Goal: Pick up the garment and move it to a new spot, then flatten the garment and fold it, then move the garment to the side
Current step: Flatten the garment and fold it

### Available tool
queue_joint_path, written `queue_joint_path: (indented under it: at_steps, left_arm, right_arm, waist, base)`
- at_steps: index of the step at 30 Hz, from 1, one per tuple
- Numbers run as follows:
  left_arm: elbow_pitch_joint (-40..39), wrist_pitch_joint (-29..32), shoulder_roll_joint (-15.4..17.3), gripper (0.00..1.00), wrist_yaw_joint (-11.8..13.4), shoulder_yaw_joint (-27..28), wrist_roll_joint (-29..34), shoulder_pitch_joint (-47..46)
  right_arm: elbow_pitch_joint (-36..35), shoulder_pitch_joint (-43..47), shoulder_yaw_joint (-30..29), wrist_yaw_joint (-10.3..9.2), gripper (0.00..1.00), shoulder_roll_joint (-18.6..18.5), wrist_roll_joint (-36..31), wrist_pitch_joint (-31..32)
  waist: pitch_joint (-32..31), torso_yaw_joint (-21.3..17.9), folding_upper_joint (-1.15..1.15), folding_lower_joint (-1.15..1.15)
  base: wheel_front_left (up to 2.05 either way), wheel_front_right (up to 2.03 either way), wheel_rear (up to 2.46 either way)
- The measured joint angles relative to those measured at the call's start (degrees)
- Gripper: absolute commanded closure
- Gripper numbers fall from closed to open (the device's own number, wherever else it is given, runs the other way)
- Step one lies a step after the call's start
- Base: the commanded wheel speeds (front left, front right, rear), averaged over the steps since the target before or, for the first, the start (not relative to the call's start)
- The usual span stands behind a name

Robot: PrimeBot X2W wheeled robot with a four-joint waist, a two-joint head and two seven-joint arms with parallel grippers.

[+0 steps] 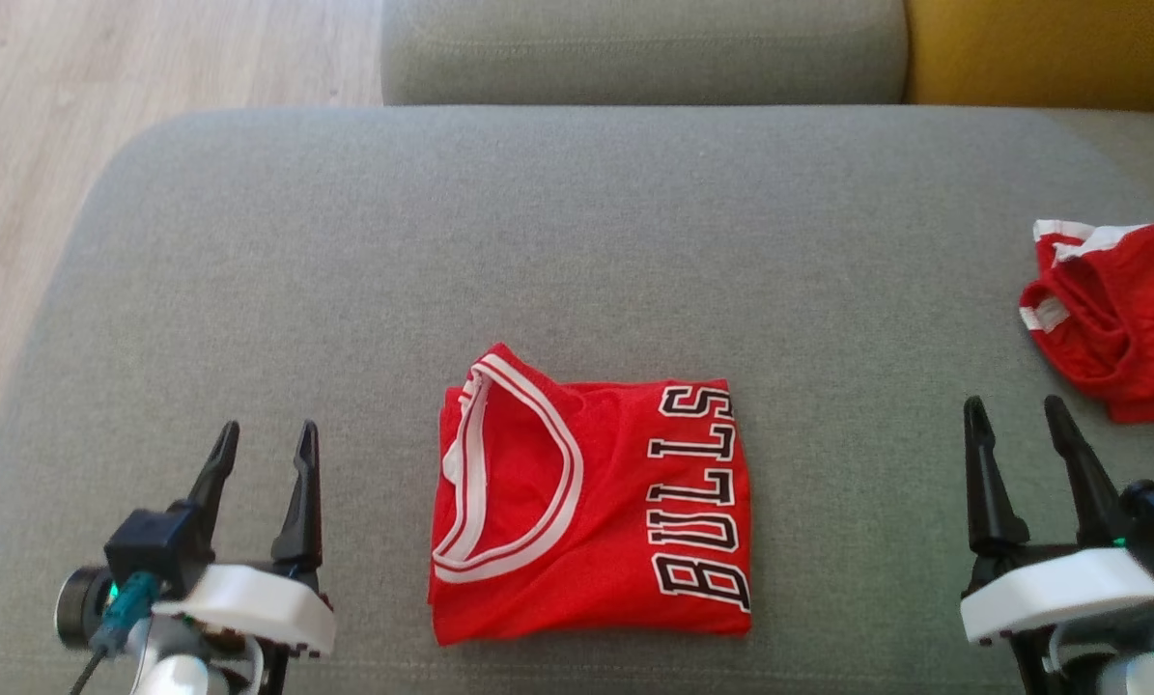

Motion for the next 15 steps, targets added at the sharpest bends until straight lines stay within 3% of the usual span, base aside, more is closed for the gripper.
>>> queue_joint_path:
  at_steps: [15]
  left_arm:
    - [-1.25, 1.96, 1.07, 0.0, -0.33, -1.13, -1.18, 2.84]
  right_arm:
    - [-2.16, 2.86, 1.8, 0.0, 0.0, 0.01, 0.02, 1.25]
  waist:
    - [-1.83, -0.7, 0.0, 0.0]
  base:
    - [0.0, 0.0, 0.0]
